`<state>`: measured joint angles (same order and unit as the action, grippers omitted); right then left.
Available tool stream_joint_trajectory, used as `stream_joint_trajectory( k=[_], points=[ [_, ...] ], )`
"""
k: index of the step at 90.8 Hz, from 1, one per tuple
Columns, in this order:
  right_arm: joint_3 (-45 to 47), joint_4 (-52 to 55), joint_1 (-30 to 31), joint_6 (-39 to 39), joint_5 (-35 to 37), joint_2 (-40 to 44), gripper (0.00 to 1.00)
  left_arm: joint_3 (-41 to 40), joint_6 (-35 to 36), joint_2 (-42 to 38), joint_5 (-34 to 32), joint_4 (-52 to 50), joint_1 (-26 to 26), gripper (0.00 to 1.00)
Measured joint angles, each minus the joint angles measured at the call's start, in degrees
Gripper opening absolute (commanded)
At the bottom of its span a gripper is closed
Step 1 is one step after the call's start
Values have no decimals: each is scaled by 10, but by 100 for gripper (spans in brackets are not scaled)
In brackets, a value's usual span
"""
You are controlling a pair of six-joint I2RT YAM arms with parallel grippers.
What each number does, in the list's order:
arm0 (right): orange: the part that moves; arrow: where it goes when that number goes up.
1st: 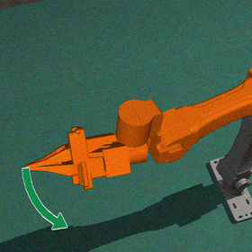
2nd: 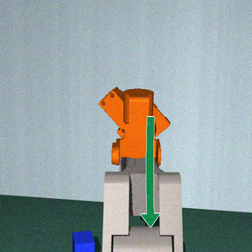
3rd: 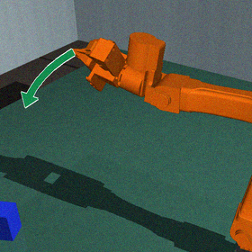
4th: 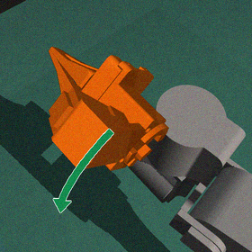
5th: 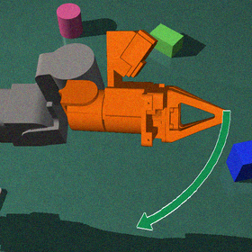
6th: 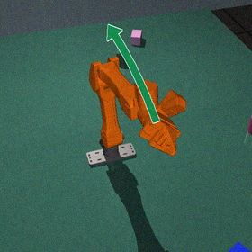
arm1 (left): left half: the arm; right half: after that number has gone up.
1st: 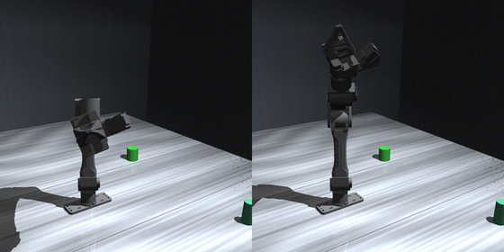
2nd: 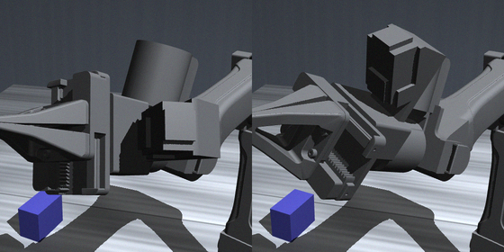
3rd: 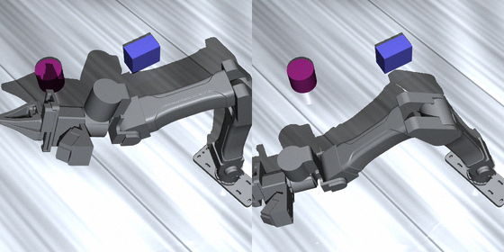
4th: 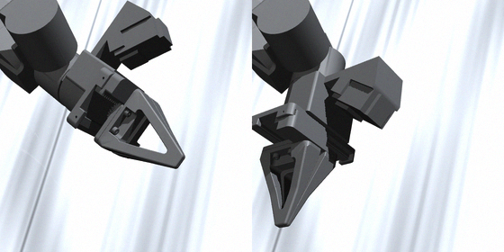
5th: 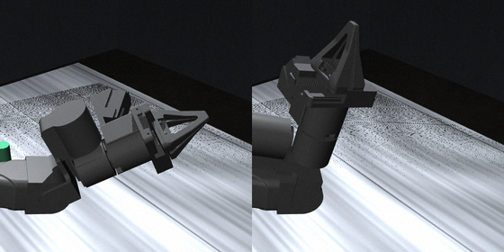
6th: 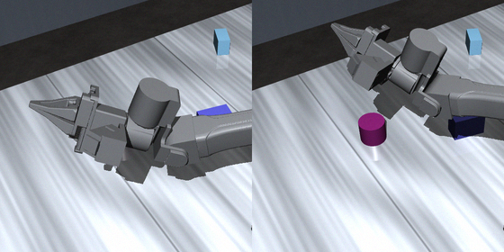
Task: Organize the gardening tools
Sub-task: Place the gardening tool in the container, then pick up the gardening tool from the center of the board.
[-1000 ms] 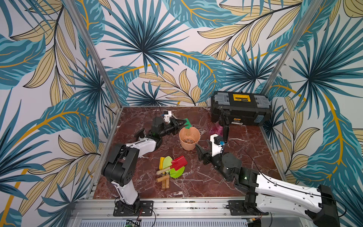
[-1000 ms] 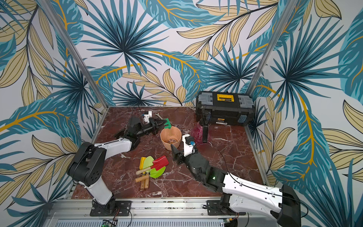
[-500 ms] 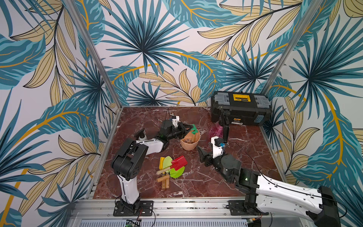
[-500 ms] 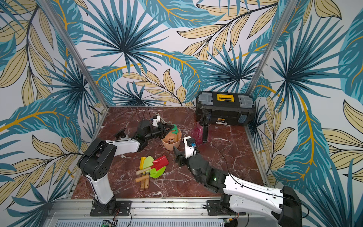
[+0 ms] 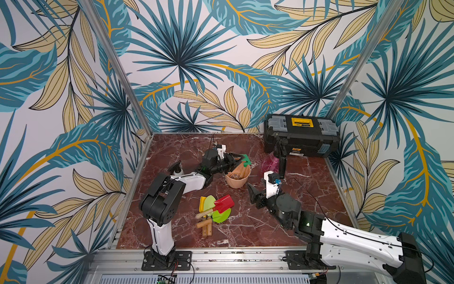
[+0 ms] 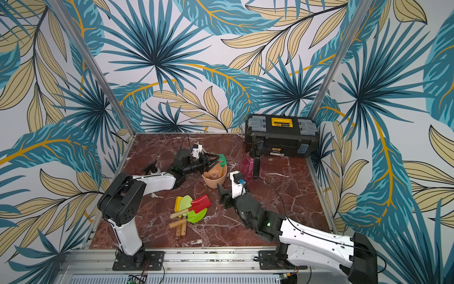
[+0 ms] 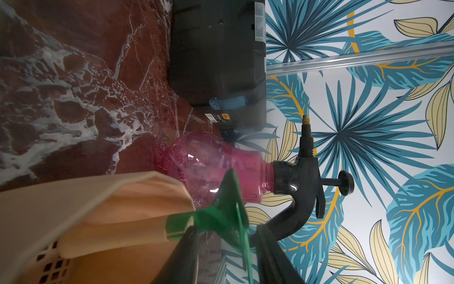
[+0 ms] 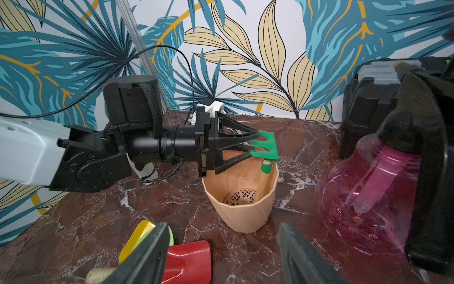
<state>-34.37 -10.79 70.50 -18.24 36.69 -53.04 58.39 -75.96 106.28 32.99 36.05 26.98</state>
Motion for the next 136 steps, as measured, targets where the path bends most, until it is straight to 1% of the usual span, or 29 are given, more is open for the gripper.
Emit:
stream_joint_trajectory(
  k=[16, 35, 44, 57, 75, 91, 107, 123, 136],
  points=[
    [0, 0, 0, 1, 0, 0, 74, 3, 7, -1, 0, -11, 2, 44],
    [0, 8, 0, 2, -5, 0, 74, 7, 24, -20, 2, -33, 3, 50],
    [-6, 28, 0, 2, -19, -3, 75, 10, 49, -48, 2, -63, 3, 52],
    [-23, 56, 0, 5, -54, -16, 75, 30, 103, -98, -6, -131, 3, 55],
    [-35, 84, 0, 0, -90, -40, 75, 52, 210, -164, -17, -254, 3, 58],
    [-36, 116, 0, -29, -118, -51, 75, 69, 348, -239, -43, -415, 4, 62],
    [-36, 148, -1, -65, -167, -58, 73, 80, 472, -317, -89, -562, 7, 62],
    [-37, 174, -6, -103, -225, -82, 72, 81, 565, -370, -138, -675, 14, 62],
    [-24, 175, -41, -159, -274, -86, 68, 81, 617, -385, -173, -744, 30, 62]
  ],
)
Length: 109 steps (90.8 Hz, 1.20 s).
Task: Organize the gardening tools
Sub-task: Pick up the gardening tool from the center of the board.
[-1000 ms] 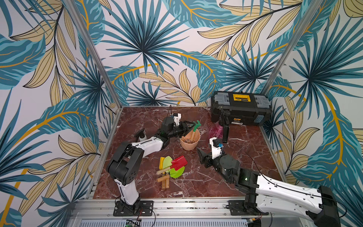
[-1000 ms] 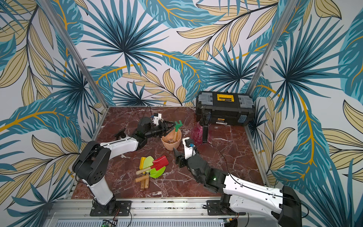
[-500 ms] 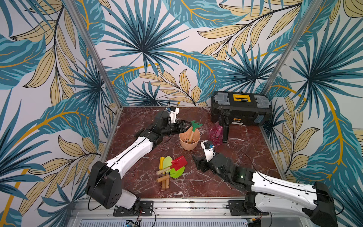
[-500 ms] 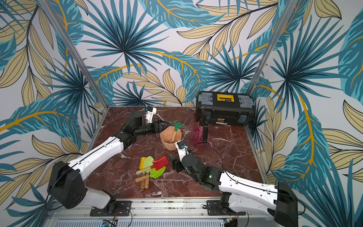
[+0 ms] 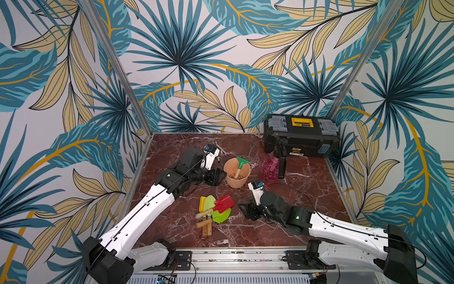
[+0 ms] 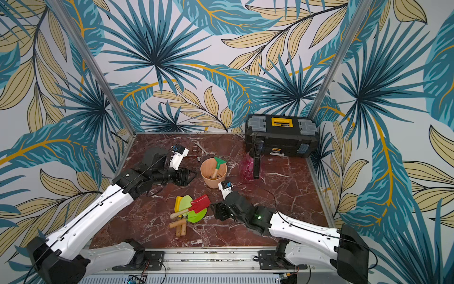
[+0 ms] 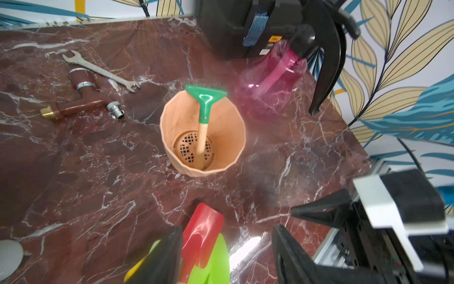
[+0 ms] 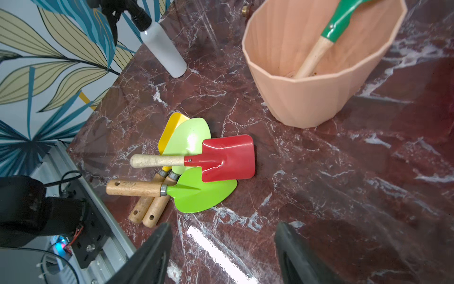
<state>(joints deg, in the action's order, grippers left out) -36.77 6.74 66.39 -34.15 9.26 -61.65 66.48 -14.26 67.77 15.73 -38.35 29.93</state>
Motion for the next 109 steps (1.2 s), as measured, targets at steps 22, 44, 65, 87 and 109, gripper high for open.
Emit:
stream_joint_trajectory(
  k=[22, 44, 65, 87, 109],
  points=[
    [97, -96, -105, -155, -141, -29, 58, -25, 30, -25, -34, -42, 3, 62],
    [116, -239, -133, -265, -242, -117, 57, -37, 40, -39, -49, -49, 3, 62],
    [110, -337, -143, -317, -267, -231, 53, -51, 49, -52, -62, -54, 3, 63],
    [77, -394, -143, -324, -258, -311, 49, -63, 55, -61, -69, -61, 3, 63],
    [65, -433, -143, -323, -250, -358, 44, -70, 59, -65, -72, -63, 3, 64]
  ],
)
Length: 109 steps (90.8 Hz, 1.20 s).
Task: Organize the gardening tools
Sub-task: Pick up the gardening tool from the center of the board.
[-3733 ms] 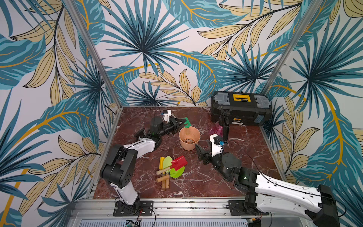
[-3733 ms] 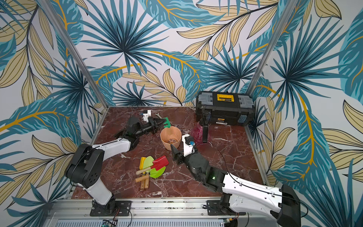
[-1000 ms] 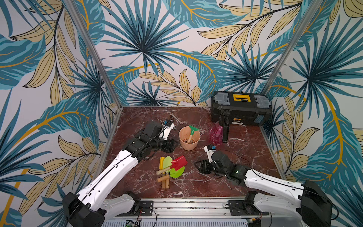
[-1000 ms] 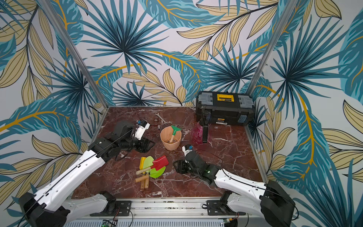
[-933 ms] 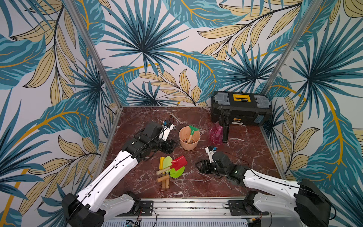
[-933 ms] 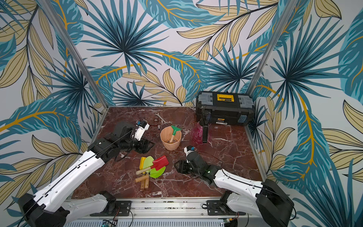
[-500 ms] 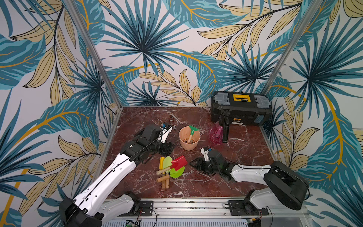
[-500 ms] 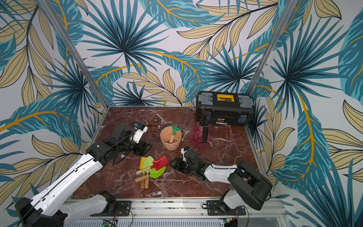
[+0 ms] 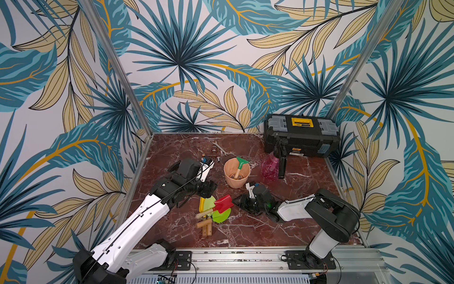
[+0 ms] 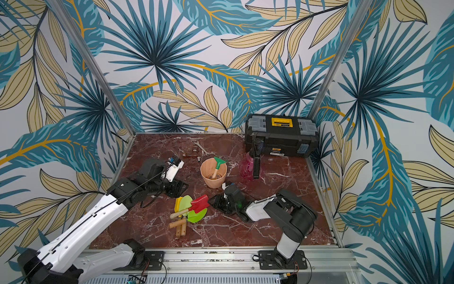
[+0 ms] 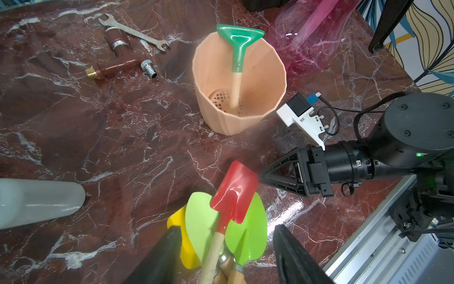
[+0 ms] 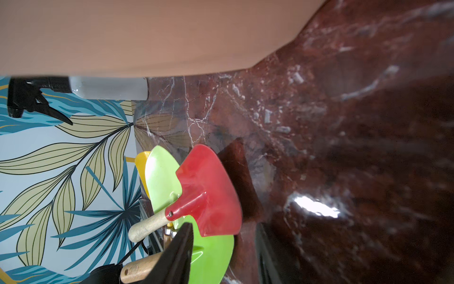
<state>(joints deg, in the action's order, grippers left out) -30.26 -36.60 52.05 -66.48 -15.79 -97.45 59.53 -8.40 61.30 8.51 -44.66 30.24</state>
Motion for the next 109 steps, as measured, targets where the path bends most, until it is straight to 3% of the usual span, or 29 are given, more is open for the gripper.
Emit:
stream_joint_trajectory(
  k=[66, 109],
  points=[
    [0, -133, -7, 1, -21, -81, 30, 0, 0, -3, 0, 0, 0, 65],
    [10, -189, -7, 4, -40, -95, 13, -6, 0, -3, -7, 1, 0, 66]
  ],
)
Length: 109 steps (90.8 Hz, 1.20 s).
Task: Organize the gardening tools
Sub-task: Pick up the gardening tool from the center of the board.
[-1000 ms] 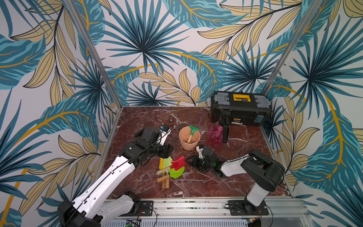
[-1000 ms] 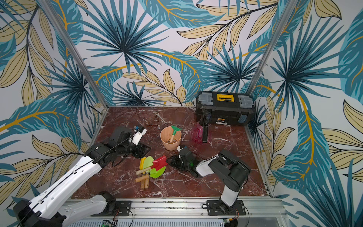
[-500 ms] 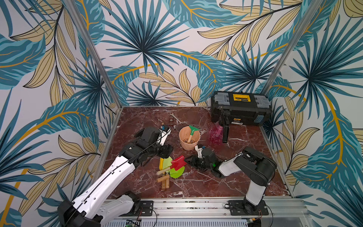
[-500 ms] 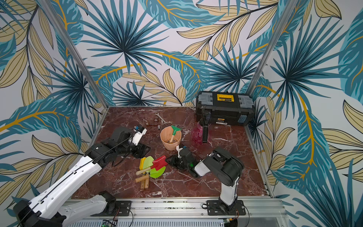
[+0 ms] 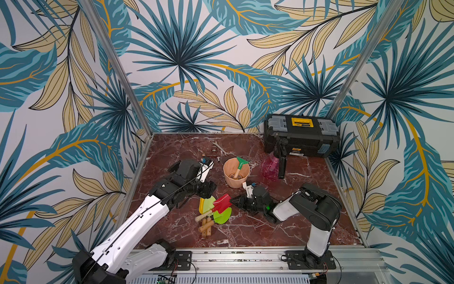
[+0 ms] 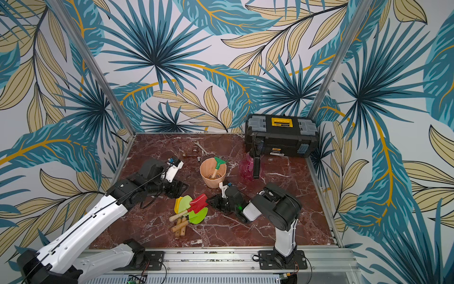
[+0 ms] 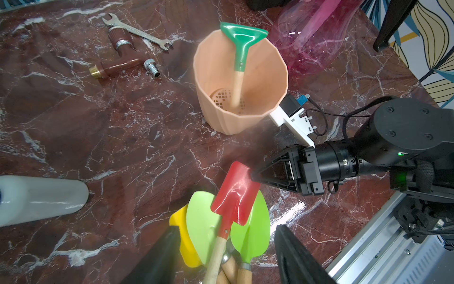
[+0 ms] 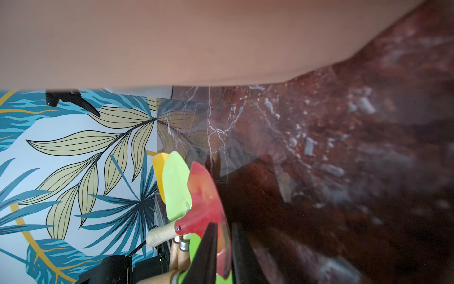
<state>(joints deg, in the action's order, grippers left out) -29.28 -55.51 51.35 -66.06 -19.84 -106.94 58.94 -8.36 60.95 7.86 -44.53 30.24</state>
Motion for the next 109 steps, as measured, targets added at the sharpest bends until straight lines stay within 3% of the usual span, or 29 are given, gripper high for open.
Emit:
stream_joint_trajectory(
  k=[37, 56, 81, 109],
  points=[
    [17, 4, 0, 18, 21, 82, 0, 0, 0, 0, -2, 0, 0, 66],
    [17, 41, 0, 41, 27, 165, 0, 0, -1, -1, -10, 0, 0, 66],
    [-47, 248, 0, 145, 67, 321, 0, 0, -15, -53, -26, 10, 0, 65],
    [-192, 524, 0, 348, 223, 448, 0, -6, -31, -106, -33, 47, 0, 66]
  ],
)
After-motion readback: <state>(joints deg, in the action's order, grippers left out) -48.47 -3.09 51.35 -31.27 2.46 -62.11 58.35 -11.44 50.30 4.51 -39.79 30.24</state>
